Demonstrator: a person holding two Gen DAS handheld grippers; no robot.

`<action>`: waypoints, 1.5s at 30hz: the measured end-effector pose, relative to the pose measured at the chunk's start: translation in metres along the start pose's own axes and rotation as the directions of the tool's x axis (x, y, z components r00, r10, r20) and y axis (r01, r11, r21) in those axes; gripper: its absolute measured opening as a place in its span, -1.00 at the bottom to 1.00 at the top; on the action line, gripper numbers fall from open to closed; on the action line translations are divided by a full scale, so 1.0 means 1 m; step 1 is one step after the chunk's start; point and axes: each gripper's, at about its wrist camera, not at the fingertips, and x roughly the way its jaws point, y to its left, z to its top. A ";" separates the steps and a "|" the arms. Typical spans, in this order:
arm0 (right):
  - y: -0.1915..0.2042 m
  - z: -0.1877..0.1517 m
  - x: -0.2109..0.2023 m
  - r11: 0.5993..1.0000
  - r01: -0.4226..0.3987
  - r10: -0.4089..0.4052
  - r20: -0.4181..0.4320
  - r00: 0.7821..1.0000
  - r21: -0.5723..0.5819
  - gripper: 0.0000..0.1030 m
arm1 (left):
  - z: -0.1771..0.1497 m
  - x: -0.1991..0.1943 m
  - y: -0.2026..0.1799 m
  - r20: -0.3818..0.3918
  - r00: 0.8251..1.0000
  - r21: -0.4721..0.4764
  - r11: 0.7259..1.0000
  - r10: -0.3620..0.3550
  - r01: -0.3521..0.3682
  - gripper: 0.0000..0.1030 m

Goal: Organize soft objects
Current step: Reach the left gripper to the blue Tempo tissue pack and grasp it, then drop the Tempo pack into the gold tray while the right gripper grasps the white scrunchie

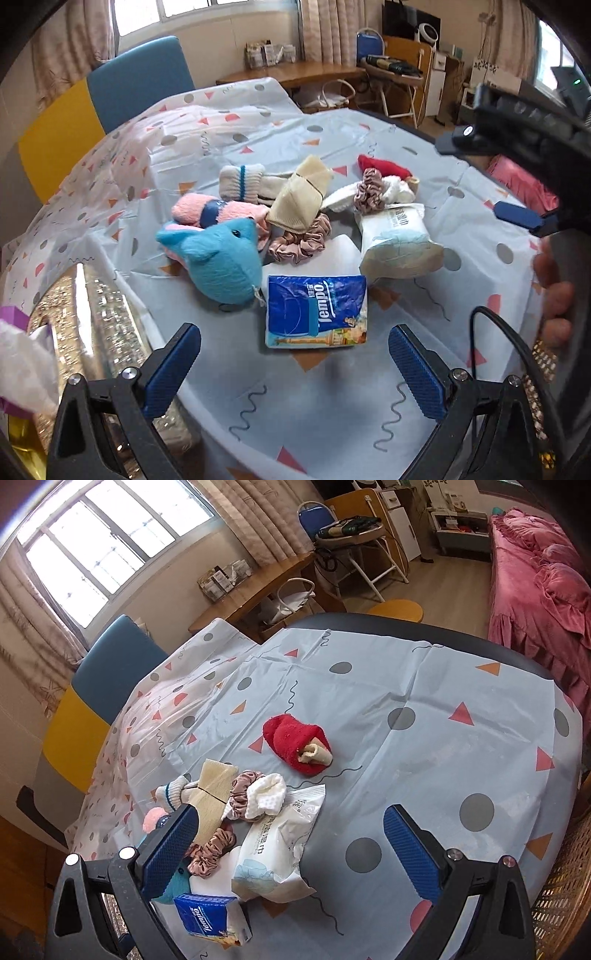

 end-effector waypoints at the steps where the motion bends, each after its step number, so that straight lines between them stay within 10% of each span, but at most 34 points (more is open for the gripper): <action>1: 0.000 0.000 0.000 1.000 0.000 0.000 0.000 1.000 -0.001 0.98 | 0.002 0.006 -0.001 -0.011 1.000 0.001 1.000 -0.004 0.004 0.98; 6: 0.001 0.000 0.006 1.000 -0.010 0.010 -0.033 0.999 0.004 0.99 | 0.009 0.034 -0.010 -0.050 0.999 -0.003 1.000 0.014 -0.015 0.98; 8: 0.000 -0.001 0.007 1.000 -0.013 0.014 -0.034 0.999 0.007 0.99 | 0.009 0.042 -0.011 -0.059 0.998 -0.003 1.000 -0.002 0.002 0.36; 18: -0.015 -0.001 0.016 0.997 0.013 -0.007 -0.080 0.997 0.079 0.81 | -0.032 0.006 0.007 0.032 0.997 -0.063 0.995 -0.073 0.075 0.33; 27: 0.029 -0.009 0.023 0.986 0.055 -0.071 -0.100 0.992 -0.159 0.17 | -0.070 -0.031 0.019 0.073 0.993 -0.095 0.990 -0.098 0.105 0.33; 45: 0.059 0.013 0.097 0.936 0.097 -0.159 -0.159 0.974 -0.338 0.14 | -0.086 -0.073 0.042 0.161 0.979 -0.194 0.969 -0.122 0.152 0.33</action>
